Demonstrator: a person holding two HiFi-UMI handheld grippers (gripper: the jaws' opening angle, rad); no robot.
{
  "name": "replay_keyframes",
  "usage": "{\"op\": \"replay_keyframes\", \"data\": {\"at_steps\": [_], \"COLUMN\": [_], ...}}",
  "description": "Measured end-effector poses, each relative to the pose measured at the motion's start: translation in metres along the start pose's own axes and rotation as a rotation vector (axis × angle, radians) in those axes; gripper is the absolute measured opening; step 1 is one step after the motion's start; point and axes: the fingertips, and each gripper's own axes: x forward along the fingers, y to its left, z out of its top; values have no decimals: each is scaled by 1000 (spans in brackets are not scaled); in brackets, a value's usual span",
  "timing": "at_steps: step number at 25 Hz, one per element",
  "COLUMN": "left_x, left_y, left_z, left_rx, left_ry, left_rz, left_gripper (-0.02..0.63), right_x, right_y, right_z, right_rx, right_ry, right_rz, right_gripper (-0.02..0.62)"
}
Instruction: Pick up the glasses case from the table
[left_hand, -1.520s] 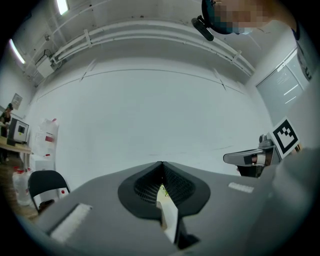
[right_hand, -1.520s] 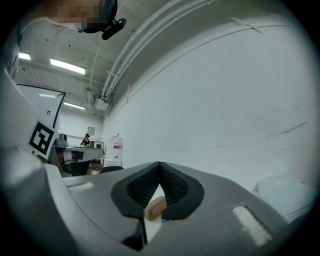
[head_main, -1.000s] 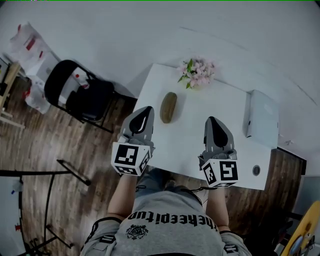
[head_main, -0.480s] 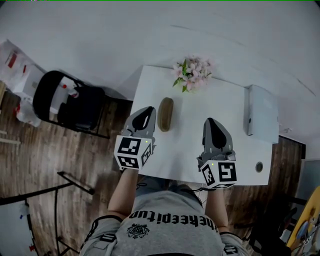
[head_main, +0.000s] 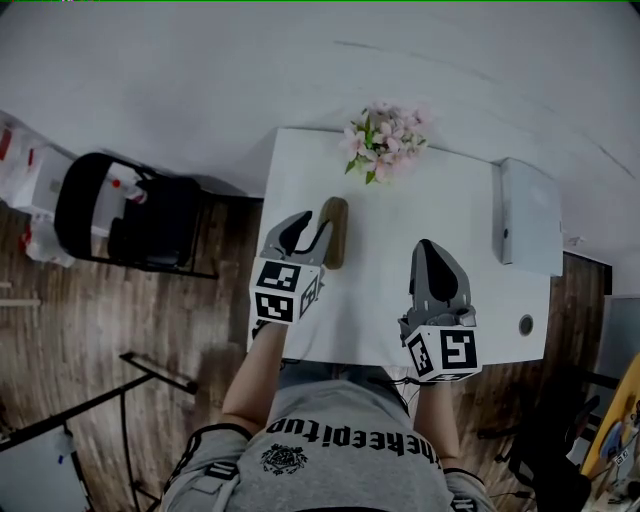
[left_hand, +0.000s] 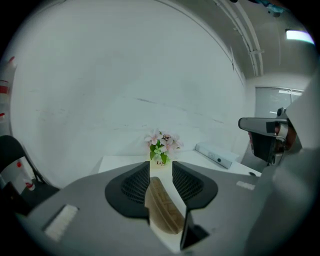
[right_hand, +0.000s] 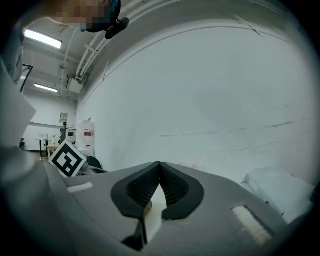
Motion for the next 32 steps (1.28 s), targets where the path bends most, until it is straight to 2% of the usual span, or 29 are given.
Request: {"op": "replay_keyframes", "data": {"at_steps": [4, 11, 19, 26, 32], "left_x": [20, 50, 73, 80, 85], "left_y": [4, 9, 10, 9, 4], "left_z": [-16, -49, -79, -94, -105], "left_rx": [-20, -101, -101, -109, -135], "left_ry": [55, 150, 227, 263, 291], "left_rz": [-9, -16, 39, 59, 60], "left_gripper": [189, 265, 342, 368, 363], "right_x": [0, -8, -20, -25, -25], "right_y": [-3, -15, -30, -36, -37], "right_z": [-3, -11, -17, -23, -25], "right_rx": [-11, -17, -21, -14, -25], "right_ry": [24, 60, 89, 101, 109], "right_rz": [-26, -80, -134, -150, -154], "right_gripper": [3, 3, 3, 3, 3]}}
